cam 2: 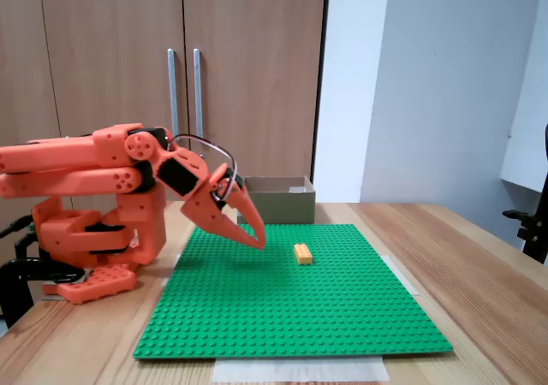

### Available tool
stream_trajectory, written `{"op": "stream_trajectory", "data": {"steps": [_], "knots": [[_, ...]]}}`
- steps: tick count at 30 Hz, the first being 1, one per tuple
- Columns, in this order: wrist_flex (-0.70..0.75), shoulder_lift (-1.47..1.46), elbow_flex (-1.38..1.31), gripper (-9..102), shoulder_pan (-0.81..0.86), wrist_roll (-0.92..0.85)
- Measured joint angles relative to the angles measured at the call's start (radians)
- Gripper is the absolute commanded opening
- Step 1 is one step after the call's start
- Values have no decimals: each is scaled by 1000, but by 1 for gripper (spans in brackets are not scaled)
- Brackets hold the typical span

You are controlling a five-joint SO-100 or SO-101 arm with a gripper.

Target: Pick the red lego block and put it in the box.

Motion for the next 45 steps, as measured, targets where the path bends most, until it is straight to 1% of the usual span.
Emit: {"op": "stream_trajectory", "data": {"steps": [45], "knots": [[15,29,5,-1,3,-15]]}}
